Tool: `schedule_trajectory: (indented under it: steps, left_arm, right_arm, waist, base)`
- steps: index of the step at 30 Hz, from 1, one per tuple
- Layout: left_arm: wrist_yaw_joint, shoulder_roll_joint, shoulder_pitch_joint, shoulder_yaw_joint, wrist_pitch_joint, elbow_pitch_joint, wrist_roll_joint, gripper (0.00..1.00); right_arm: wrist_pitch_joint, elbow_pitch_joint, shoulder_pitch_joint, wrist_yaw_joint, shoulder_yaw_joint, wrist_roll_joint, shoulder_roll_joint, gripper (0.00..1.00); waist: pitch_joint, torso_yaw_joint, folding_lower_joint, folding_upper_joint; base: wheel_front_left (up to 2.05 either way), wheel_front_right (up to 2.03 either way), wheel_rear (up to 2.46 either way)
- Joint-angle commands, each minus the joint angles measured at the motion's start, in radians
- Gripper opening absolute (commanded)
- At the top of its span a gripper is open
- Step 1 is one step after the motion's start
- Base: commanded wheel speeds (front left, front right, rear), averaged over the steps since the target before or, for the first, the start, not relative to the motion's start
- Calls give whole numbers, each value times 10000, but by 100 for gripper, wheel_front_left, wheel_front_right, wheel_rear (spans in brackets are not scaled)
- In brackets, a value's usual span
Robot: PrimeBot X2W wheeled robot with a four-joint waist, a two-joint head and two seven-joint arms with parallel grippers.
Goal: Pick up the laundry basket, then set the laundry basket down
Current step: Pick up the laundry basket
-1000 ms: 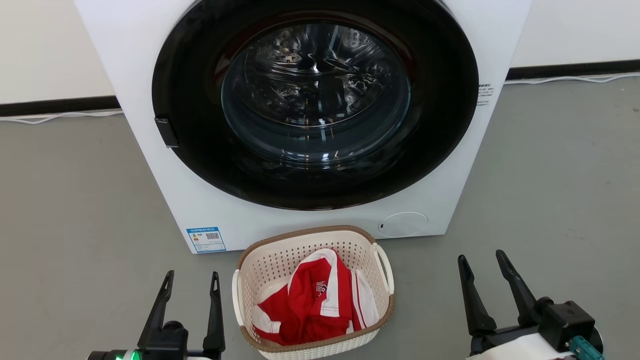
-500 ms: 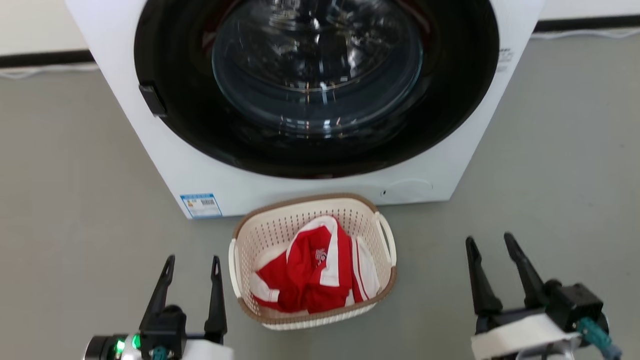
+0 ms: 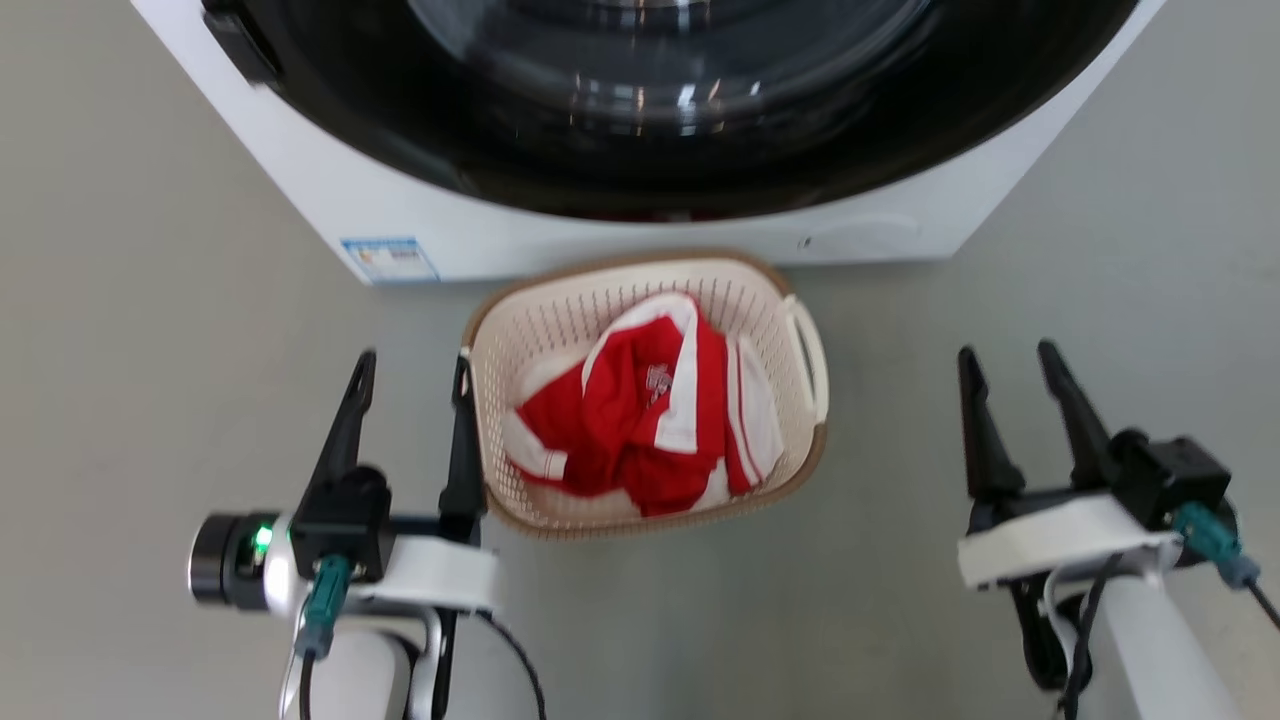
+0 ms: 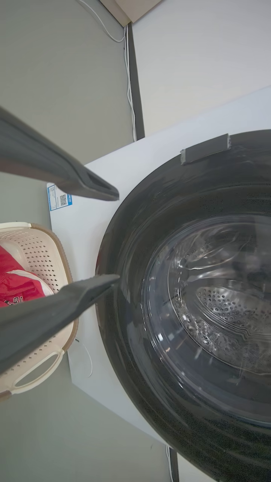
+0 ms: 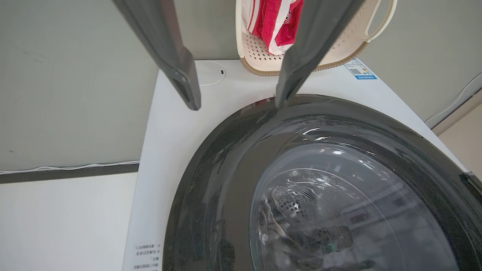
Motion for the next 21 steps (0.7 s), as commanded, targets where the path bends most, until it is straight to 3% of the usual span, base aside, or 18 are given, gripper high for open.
schedule_trajectory:
  steps: [1, 9, 21]
  left_arm:
    - [-64, 35, -508, 260, -63, -218, 51, 100]
    - [-141, -107, -1622, 14, -63, -200, 56, 100]
    - [-91, -172, -2358, -554, -63, -238, -159, 100]
  right_arm:
    - [-107, -51, -403, 71, 170, -197, -24, 100]
    - [-107, 1214, -1813, 71, -226, -484, -24, 100]
    - [-107, 3956, -3284, 71, -576, -803, -24, 100]
  waist:
    - [884, 263, 0, 0]
    - [2260, 636, 0, 0]
    - [3134, 1127, 0, 0]
  base:
    - [0, 0, 0]
    - [0, 0, 0]
    - [0, 0, 0]
